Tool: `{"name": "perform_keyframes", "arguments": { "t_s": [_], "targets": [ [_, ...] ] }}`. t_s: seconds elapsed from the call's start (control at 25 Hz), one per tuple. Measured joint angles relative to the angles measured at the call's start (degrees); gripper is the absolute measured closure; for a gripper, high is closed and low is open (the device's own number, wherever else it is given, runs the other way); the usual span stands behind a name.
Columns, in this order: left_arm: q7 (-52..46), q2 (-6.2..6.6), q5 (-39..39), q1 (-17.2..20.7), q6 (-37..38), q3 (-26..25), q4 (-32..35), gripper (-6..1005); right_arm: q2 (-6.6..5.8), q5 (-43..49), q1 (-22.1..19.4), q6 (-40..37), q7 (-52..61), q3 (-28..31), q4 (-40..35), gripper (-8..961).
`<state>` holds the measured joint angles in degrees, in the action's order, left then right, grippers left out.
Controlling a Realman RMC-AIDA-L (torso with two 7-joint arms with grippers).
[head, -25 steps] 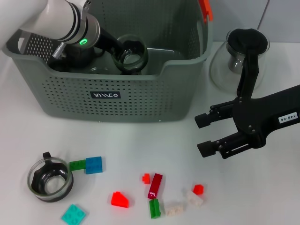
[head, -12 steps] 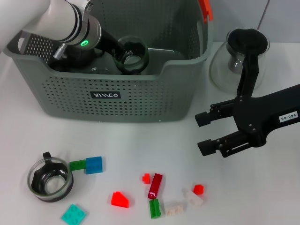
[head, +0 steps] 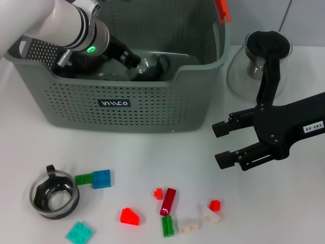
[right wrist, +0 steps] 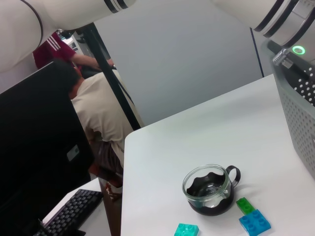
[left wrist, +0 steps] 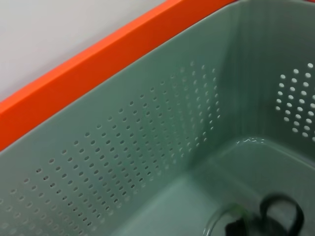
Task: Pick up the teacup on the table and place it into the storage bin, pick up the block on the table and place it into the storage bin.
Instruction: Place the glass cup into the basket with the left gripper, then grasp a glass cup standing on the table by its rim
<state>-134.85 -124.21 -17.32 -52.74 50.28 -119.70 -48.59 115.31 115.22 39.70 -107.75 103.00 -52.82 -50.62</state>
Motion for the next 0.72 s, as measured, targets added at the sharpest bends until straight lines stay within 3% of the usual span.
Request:
{"name": "perform_keyframes", "arguments": {
  "t_s": [0.12,0.24,0.52,0.72],
  "targets": [
    [0.0,0.01,-0.3,0.3,0.1,-0.2,-1.3,606,0.00,0.0,-0.2,0.0,0.0,0.0,0.0,99],
    [-0.6,-0.12,-0.6,1.1,1.1,-0.4,-4.7,386,-0.03,-0.2,-0.4,0.0,-0.1,0.1,0.0,98],
    [-2.5,-0.06,-3.9,3.5,6.9,-0.6,-16.6,242,-0.09,-0.3,-0.4,0.0,-0.1,0.4,-0.2,98],
    [-2.8,0.07,-11.4,8.8,16.6,-1.9,-29.8,159,-0.10,-0.4,-0.3,-0.2,-1.1,1.5,-0.1,98]
  ]
}}
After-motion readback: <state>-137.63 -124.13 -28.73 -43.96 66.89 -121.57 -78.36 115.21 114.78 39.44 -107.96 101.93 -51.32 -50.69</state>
